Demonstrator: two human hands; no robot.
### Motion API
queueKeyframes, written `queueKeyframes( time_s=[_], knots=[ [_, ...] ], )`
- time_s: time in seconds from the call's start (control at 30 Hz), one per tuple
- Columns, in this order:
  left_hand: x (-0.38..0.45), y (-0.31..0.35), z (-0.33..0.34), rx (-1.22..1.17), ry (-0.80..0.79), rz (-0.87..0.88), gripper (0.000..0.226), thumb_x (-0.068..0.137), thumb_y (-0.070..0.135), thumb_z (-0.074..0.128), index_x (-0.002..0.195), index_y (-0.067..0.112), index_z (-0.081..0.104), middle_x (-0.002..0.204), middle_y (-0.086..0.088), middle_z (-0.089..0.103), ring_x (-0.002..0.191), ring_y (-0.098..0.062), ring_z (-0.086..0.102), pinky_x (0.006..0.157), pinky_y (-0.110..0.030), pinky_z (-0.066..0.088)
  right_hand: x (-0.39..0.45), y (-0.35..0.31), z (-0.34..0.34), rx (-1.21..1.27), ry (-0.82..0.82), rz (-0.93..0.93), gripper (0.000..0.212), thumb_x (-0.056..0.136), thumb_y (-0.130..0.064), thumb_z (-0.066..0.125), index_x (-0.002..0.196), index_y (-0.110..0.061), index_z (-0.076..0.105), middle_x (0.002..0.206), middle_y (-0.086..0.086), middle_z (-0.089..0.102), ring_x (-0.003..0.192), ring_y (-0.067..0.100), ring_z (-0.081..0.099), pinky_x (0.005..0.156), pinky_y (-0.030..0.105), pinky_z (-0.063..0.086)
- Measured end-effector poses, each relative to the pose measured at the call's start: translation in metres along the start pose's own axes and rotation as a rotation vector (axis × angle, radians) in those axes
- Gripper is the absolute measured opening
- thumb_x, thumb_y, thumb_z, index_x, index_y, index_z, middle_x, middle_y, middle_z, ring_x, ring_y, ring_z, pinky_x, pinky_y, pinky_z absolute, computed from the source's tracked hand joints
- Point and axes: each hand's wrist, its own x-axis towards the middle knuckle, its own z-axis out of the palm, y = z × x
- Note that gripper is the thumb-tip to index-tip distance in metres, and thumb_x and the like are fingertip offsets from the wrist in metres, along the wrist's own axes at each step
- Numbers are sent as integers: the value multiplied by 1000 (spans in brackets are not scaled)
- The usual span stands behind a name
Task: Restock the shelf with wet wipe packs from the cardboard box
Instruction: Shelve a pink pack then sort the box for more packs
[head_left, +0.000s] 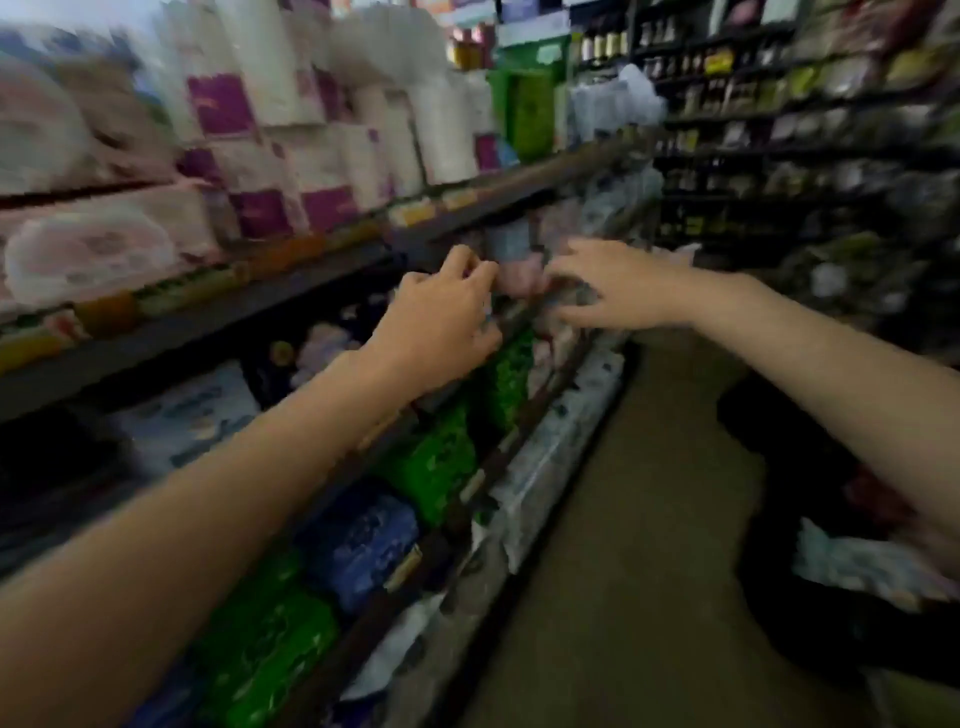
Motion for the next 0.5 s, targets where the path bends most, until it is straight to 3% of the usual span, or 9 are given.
queueKeyframes(
  time_s=[0.1, 0.17, 0.3, 0.37, 0.5],
  knots=[
    [19, 90, 54, -95, -130, 190, 37, 90, 27, 48, 124, 13, 44, 125, -9, 43, 108, -32, 52, 94, -40, 36, -120, 79, 31, 36, -230, 364, 26, 97, -26, 45, 117, -14, 56, 117, 6, 57, 107, 24, 54, 89, 33, 44],
    [25, 155, 83, -163, -212, 315, 31, 90, 26, 48, 119, 15, 49, 120, -7, 47, 106, -30, 55, 96, -38, 35, -206, 122, 51, 62, -287, 599, 26, 97, -20, 44, 114, -8, 60, 118, 9, 61, 107, 25, 57, 85, 28, 41],
    [23, 275, 140, -198, -361, 522, 32, 90, 28, 47, 120, 17, 49, 121, -5, 47, 108, -26, 55, 90, -35, 37, -354, 172, 97, 171, -390, 986, 26, 95, -14, 45, 112, -3, 62, 114, 15, 64, 109, 29, 59, 87, 32, 43],
    [22, 327, 171, -233, -430, 599, 32, 89, 27, 46, 120, 18, 49, 122, -3, 48, 110, -24, 54, 91, -34, 36, -412, 188, 122, 265, -419, 1117, 29, 96, -15, 44, 117, -3, 59, 119, 16, 60, 113, 31, 55, 91, 32, 41],
    [21, 418, 238, -358, -538, 703, 29, 91, 24, 44, 119, 18, 49, 121, -1, 46, 106, -22, 56, 89, -34, 36, -500, 226, 192, 362, -479, 1259, 29, 95, -17, 42, 110, -2, 62, 113, 17, 62, 107, 33, 57, 89, 34, 43]
  ],
)
